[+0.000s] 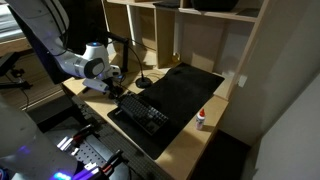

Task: Move the mouse to the right side of the keyboard

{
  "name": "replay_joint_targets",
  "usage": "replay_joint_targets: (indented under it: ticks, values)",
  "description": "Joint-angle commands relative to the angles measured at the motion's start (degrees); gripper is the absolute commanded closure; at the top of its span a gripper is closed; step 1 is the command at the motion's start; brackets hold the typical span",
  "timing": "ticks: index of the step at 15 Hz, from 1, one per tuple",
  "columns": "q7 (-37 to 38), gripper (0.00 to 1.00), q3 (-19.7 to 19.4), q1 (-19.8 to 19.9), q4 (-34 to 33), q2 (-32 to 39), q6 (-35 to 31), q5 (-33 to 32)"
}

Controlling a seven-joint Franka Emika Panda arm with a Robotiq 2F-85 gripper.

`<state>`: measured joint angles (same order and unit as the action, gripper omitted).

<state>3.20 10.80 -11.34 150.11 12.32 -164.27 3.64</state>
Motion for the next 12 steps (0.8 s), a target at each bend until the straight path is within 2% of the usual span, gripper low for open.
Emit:
replay_joint_targets:
  ticks: [1, 2, 8, 9, 10, 12]
  values:
    - [0.0, 0.00, 0.3, 0.3, 0.2, 0.0, -0.1, -0.1]
    - [0.0, 0.00, 0.3, 0.3, 0.2, 0.0, -0.1, -0.1]
    - [-2.8, 0.00, 3.7, 1.5, 1.6, 0.4, -10.9, 1.9]
    - [3.1, 0.00, 0.4, -3.4, -8.9, 1.4, 0.0, -1.9]
    - [-0.1, 0.00, 2.4, -0.1, -0.4, 0.0, -7.1, 0.2]
    - [2.1, 0.00, 1.7, -1.9, -5.8, 0.0, -2.5, -1.0]
